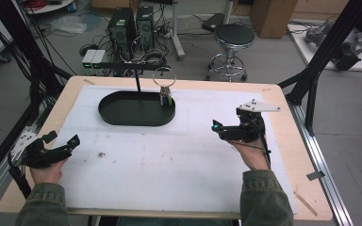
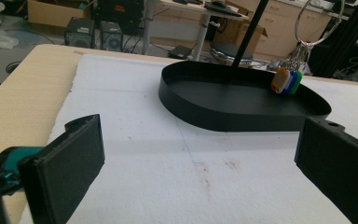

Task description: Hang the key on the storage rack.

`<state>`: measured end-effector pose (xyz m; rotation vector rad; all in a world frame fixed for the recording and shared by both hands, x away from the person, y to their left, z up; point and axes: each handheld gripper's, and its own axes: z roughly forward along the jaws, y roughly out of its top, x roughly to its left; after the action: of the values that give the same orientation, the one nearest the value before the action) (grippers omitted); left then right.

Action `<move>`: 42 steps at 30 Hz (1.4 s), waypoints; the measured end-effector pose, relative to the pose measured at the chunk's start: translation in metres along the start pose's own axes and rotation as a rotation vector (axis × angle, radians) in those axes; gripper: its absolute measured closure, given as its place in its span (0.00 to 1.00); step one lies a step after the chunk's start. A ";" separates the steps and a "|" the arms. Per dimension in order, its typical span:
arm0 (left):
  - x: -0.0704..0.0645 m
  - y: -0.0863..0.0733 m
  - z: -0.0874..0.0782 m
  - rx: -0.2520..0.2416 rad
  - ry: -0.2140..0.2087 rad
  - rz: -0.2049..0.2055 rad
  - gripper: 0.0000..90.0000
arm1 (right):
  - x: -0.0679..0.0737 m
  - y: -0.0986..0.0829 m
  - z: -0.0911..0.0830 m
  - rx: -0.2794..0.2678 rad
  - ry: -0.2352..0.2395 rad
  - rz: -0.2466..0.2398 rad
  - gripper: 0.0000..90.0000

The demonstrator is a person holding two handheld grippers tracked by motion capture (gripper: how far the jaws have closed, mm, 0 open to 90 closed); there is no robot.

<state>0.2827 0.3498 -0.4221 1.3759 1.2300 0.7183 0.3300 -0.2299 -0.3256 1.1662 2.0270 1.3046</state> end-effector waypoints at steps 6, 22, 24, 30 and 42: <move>0.000 0.000 0.000 -0.001 0.001 0.001 0.02 | -0.003 -0.018 -0.003 0.002 -0.029 0.019 0.00; 0.000 0.000 0.001 0.006 0.001 -0.003 0.02 | -0.011 -0.051 -0.011 -0.011 -0.068 0.048 0.00; 0.001 0.000 0.001 0.005 0.001 -0.003 0.02 | -0.013 -0.055 -0.011 -0.009 -0.071 0.059 0.00; 0.001 0.000 0.001 0.005 0.002 -0.001 0.02 | -0.017 -0.067 -0.015 -0.023 -0.085 0.066 0.00; 0.000 0.000 0.001 0.006 0.001 -0.002 0.02 | -0.024 -0.103 -0.020 -0.035 -0.172 0.088 0.00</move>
<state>0.2837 0.3496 -0.4226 1.3788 1.2349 0.7148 0.2861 -0.2799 -0.4098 1.3168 1.8426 1.2298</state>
